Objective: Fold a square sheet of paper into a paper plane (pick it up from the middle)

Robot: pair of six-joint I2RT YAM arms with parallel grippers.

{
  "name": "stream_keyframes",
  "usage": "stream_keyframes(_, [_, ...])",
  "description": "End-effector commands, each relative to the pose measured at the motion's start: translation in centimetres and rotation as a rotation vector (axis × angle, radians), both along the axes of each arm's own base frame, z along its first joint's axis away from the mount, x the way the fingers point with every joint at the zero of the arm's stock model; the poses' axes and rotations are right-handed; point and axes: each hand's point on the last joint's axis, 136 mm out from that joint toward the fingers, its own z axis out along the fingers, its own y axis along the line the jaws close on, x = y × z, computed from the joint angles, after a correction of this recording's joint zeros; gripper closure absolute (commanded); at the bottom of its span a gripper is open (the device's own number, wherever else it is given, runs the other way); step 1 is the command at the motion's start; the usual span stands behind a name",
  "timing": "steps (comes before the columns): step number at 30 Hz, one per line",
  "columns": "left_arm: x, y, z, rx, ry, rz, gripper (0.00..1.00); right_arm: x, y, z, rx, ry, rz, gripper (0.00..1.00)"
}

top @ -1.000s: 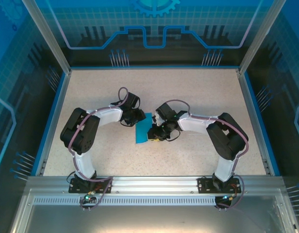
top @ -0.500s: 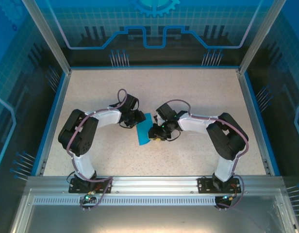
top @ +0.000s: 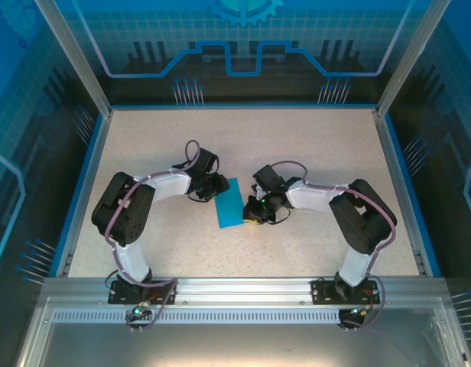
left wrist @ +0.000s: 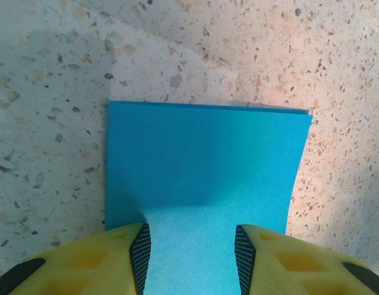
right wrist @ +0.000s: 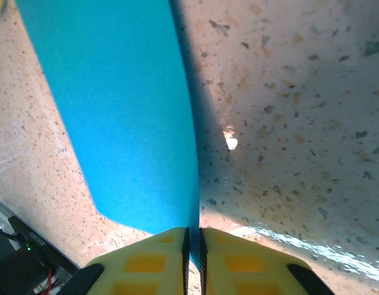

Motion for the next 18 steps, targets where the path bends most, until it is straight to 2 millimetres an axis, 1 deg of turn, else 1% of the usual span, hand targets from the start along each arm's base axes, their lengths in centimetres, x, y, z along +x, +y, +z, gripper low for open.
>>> stream_keyframes(1, [0.0,-0.3,1.4,-0.052,-0.011,0.003,0.55,0.0,-0.3,0.9,0.019,-0.007,-0.007,0.93])
stream_keyframes(6, [0.1,-1.1,2.5,-0.110,-0.050,-0.024,0.55,-0.3,-1.2,0.9,-0.006,-0.006,0.018,1.00])
stream_keyframes(9, [0.0,-1.2,2.6,-0.115,-0.058,-0.033,0.55,-0.8,-1.9,0.7,-0.018,0.005,0.036,1.00])
stream_keyframes(11, [-0.1,-1.0,2.1,-0.104,-0.050,-0.034,0.57,-1.1,-2.0,0.8,-0.018,0.007,0.055,1.00])
stream_keyframes(13, [-0.3,-0.8,1.2,-0.089,-0.033,-0.031,0.61,-1.2,-1.9,1.0,-0.011,0.008,0.069,1.00])
stream_keyframes(18, [-0.4,-0.5,-0.2,-0.061,-0.008,-0.027,0.69,-1.2,-1.8,1.3,-0.010,0.000,0.084,1.00])
